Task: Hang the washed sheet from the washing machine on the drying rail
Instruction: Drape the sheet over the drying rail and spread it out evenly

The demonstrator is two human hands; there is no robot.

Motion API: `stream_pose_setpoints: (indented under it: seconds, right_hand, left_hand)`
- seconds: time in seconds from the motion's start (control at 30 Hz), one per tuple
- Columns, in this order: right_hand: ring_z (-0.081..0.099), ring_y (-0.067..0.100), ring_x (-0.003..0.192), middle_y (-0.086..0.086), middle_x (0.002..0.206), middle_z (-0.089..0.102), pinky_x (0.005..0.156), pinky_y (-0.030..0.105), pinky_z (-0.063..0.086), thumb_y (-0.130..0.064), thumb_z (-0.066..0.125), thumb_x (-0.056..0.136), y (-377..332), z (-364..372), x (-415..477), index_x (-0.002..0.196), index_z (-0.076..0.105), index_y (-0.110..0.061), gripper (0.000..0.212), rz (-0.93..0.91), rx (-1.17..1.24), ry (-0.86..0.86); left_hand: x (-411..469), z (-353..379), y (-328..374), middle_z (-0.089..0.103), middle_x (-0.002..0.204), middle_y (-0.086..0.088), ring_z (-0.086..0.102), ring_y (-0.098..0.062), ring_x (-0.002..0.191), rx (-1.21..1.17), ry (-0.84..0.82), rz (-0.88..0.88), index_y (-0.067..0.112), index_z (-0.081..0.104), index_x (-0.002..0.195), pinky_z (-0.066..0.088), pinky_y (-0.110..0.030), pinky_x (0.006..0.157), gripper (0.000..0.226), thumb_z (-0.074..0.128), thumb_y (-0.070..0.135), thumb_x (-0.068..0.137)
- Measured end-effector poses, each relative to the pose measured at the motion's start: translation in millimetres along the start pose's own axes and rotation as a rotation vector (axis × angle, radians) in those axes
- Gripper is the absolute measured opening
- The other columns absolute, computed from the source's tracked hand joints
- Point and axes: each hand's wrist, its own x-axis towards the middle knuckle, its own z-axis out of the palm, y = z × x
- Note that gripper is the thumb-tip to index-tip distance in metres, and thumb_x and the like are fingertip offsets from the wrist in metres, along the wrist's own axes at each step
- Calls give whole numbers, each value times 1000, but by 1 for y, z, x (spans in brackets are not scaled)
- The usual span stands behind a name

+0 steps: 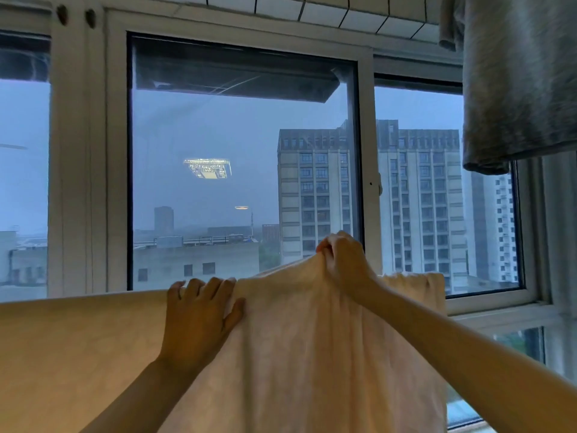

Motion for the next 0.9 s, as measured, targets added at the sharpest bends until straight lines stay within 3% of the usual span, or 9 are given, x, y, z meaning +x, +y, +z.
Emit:
stream_pose_setpoints:
  seconds: [0.13,0.27,0.37,0.47,0.57,0.73,0.9]
  right_hand:
    - [58,10,78,1,88,60,75,19,48,-3,51,91,5,2,-13,86,67,-11,18,-69,-79,-174]
    - [54,4,83,-5,90,60,75,14,42,-10,52,90,-12,6,-16,90,70,-14,19,-107,4,-292]
    - [59,6,87,-4,97,66,82,17,48,-24,59,90,-20,11,-17,99,69,-16,15,-126,51,-352]
    - [62,2,81,-4,94,70,77,12,49,-19,64,89,-22,15,-18,98,69,-15,12,-107,97,-312]
    - [63,4,77,-3,88,70,79,19,53,-16,62,89,-22,18,-17,94,69,-14,9,-97,87,-237]
    - [59,4,76,-9,80,62,74,14,45,-17,58,92,-15,14,-11,91,67,-14,9,13,129,-97]
    - [61,2,76,-5,83,67,73,13,46,-19,60,91,-2,11,-15,91,68,-15,9,19,102,-125]
  left_hand:
    - [2,1,4,69,94,3,64,-24,85,-10,-9,-13,22,66,109,43,-50,87,53,27,54,92]
    - [1,2,1,68,94,2,64,-24,86,-14,-6,-23,22,65,108,43,-51,88,64,14,57,94]
    - [-1,-2,-2,69,93,2,64,-24,85,-16,-17,-35,22,65,108,44,-51,87,68,10,59,94]
    - [-1,-3,-3,69,94,2,64,-25,86,-11,-32,-40,22,65,108,45,-52,87,64,13,58,94]
    - [-2,-3,-2,69,94,1,64,-25,85,-4,-39,-37,21,65,108,46,-51,86,55,24,54,92]
    - [1,-4,3,70,91,0,65,-25,80,2,-49,-11,19,65,107,49,-43,80,52,27,51,92]
    - [7,0,20,70,102,-1,66,-27,84,3,-30,67,19,62,116,48,-45,81,50,30,48,91]
